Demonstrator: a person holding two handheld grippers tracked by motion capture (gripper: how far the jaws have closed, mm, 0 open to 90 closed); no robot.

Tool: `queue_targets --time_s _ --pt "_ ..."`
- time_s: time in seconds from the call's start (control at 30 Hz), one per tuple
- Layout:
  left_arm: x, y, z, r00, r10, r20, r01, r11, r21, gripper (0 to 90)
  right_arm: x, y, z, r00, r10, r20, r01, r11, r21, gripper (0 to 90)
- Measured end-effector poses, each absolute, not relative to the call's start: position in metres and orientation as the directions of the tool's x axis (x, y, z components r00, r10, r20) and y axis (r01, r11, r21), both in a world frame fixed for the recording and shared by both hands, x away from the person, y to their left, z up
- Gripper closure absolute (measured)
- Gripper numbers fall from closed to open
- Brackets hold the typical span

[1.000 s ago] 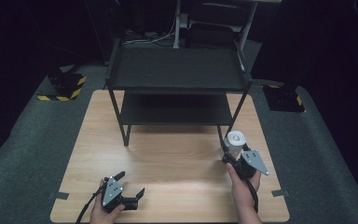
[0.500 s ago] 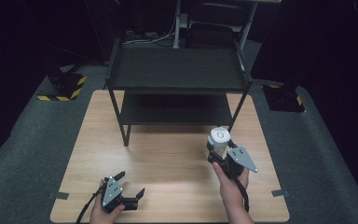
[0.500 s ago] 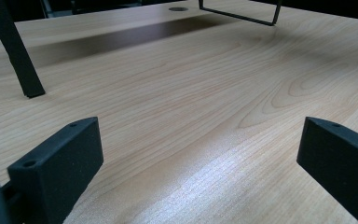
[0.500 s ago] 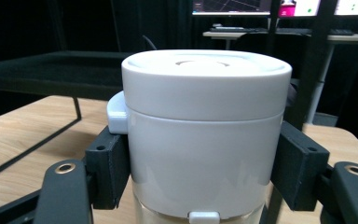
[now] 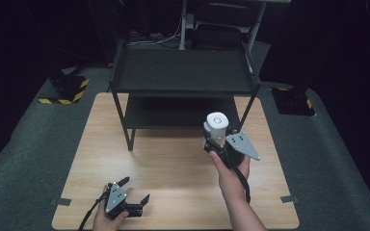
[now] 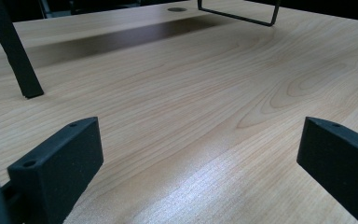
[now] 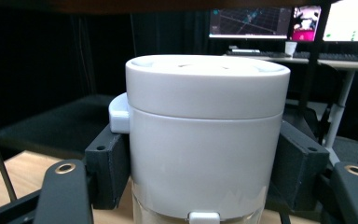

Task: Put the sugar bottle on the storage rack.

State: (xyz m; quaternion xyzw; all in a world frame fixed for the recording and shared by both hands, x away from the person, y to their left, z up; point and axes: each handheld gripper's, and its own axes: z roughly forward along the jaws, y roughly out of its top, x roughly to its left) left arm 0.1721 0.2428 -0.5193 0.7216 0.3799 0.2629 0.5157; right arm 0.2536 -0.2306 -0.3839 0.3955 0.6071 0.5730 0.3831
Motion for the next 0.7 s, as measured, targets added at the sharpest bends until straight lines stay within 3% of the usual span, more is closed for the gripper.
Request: queue_targets --time_s 0.7 --pt "0.173 0.244 -0.519 0.577 0.817 -0.016 0.278 -0.177 0.944 0.4 0.308 -0.191 -0.360 -0.394 0.919 -0.018 0.047 0.039 0.998 31.1"
